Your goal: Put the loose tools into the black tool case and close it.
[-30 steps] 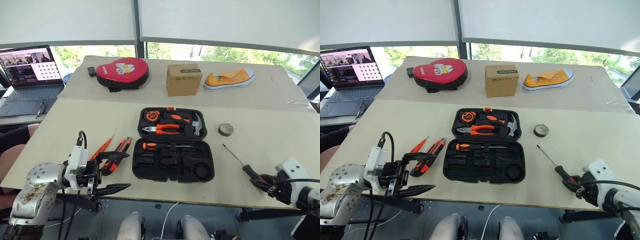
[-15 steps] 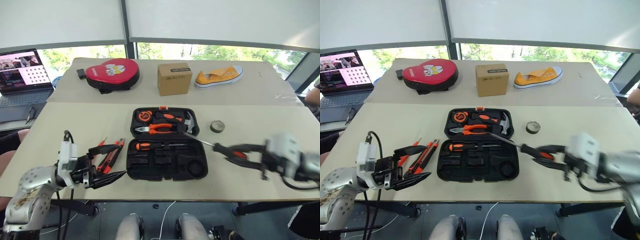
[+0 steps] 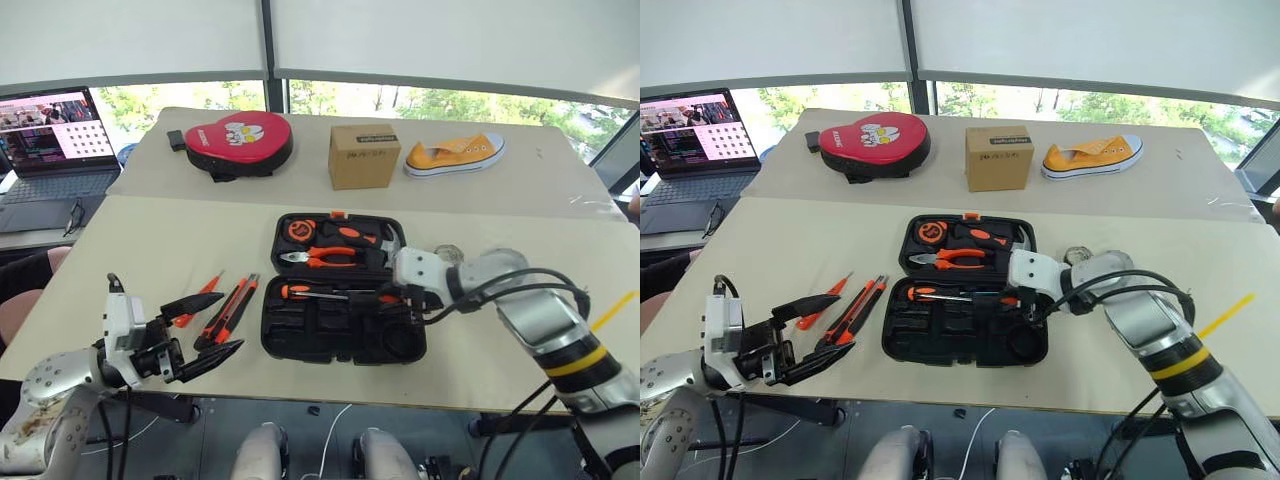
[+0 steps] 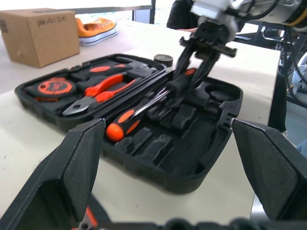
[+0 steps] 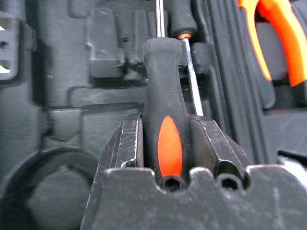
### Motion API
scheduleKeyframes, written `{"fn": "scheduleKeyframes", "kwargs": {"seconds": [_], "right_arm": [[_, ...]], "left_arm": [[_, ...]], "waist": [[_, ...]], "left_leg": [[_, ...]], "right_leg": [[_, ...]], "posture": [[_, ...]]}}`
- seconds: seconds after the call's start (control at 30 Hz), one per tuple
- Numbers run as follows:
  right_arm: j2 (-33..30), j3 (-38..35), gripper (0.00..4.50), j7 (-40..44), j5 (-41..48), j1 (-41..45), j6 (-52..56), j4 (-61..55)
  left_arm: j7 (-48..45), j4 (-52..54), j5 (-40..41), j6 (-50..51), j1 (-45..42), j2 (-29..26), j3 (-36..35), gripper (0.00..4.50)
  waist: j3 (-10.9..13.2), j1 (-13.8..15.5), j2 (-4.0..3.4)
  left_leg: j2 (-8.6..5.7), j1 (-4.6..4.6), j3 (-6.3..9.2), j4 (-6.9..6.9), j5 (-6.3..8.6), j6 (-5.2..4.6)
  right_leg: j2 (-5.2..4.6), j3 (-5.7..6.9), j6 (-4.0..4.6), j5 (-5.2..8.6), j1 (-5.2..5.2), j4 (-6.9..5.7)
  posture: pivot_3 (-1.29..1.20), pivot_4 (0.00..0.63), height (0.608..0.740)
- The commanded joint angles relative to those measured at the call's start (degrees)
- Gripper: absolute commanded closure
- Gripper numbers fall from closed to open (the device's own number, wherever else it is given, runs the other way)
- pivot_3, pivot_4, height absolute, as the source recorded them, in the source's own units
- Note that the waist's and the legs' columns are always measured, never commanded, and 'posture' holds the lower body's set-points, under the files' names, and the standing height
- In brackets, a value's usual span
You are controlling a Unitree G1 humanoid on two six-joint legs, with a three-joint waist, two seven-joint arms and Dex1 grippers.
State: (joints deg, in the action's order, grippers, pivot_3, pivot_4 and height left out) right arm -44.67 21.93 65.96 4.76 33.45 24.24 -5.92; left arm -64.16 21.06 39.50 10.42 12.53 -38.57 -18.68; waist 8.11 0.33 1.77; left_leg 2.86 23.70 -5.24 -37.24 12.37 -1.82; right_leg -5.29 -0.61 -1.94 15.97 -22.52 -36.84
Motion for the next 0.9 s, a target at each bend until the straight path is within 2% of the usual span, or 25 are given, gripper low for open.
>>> {"fn": "scheduleKeyframes", "kwargs": {"seconds": [0.03, 0.2, 0.5, 0.53, 0.57, 0.6, 0.7, 0.77, 0.9], "right_arm": [[0.0, 0.9, 3.46, 1.7, -1.8, 1.7, -0.6, 1.4], [-1.0, 2.4, 3.46, 6.0, -3.1, 3.1, -1.5, 2.6], [-0.1, 1.9, 3.46, 7.1, -3.0, 3.4, 1.9, 2.9], [0.2, 1.7, 2.46, 6.9, -3.1, 3.4, 0.6, 2.9], [1.2, 0.7, 2.27, 5.2, -3.1, 3.5, -1.5, 3.5], [1.8, 0.0, 1.85, 4.8, -2.6, 3.7, -2.5, 3.8], [0.5, -2.6, 0.86, 10.8, 2.4, 4.3, -4.7, 1.9], [-0.6, -4.1, 0.86, 14.4, 5.2, 4.5, -4.5, 1.1], [0.2, -6.4, 0.86, 14.4, 6.9, 5.0, -5.8, 3.1]], "left_arm": [[1.0, 2.1, 0.1, 0.4, 0.2, -0.2, -0.2, 0.00], [1.9, 3.1, 0.3, 1.0, 0.1, -0.4, -0.3, 0.00], [2.5, 3.9, 0.2, 0.8, 1.5, -0.3, -0.8, 0.00], [2.4, 3.8, 0.2, 0.7, 1.6, -0.4, -0.9, 0.00], [2.3, 3.7, 0.2, 0.6, 1.7, -0.4, -1.0, 0.00], [2.3, 3.5, 0.2, 0.5, 1.8, -0.5, -1.1, 0.00], [2.2, 3.3, 0.2, 0.3, 2.2, -0.4, -1.4, 0.00], [1.9, 3.0, 0.1, 0.1, 2.4, -0.4, -1.5, 0.00], [1.9, 2.7, -0.2, -0.3, 2.7, -0.3, -1.7, 0.00]], "waist": [[0.0, 0.0, 0.01], [0.0, -0.2, -0.01], [0.0, -0.3, -0.01], [0.0, -0.3, -0.01], [0.0, -0.3, -0.01], [0.0, -0.4, 0.00], [0.0, -0.5, -0.01], [0.0, -0.6, -0.01], [0.0, -0.7, -0.01]], "left_leg": [[0.00, 0.00, 0.00, 0.00, 0.00, 0.00], [0.01, -0.01, 0.01, 0.00, 0.00, 0.00], [0.00, -0.02, 0.00, 0.00, 0.00, 0.00], [0.01, -0.02, 0.01, 0.00, 0.00, 0.00], [0.01, -0.02, 0.01, 0.00, 0.00, 0.00], [0.01, -0.02, 0.01, 0.00, 0.00, 0.00], [0.00, 0.00, 0.00, 0.00, 0.00, 0.00], [0.01, -0.01, 0.01, 0.01, 0.00, 0.00], [0.02, -0.04, 0.02, 0.00, 0.00, 0.01]], "right_leg": [[0.00, 0.00, 0.00, 0.00, 0.00, 0.00], [0.04, 0.02, 0.00, 0.00, 0.00, -0.02], [0.01, 0.01, 0.00, 0.00, 0.00, -0.02], [0.02, 0.01, 0.00, 0.00, 0.00, -0.02], [0.02, 0.02, 0.00, 0.00, 0.00, -0.04], [0.02, 0.02, 0.01, 0.00, 0.00, -0.03], [0.01, 0.01, 0.01, 0.00, -0.02, -0.03], [0.04, 0.02, 0.01, 0.00, -0.01, -0.02], [0.02, 0.02, 0.01, 0.00, 0.02, -0.05]], "posture": [[0.00, 0.150, 0.740], [0.00, 0.150, 0.740], [0.00, 0.150, 0.740], [0.00, 0.150, 0.740], [0.00, 0.150, 0.740], [0.00, 0.150, 0.740], [0.00, 0.150, 0.740], [0.00, 0.150, 0.740], [0.00, 0.150, 0.740]]}}
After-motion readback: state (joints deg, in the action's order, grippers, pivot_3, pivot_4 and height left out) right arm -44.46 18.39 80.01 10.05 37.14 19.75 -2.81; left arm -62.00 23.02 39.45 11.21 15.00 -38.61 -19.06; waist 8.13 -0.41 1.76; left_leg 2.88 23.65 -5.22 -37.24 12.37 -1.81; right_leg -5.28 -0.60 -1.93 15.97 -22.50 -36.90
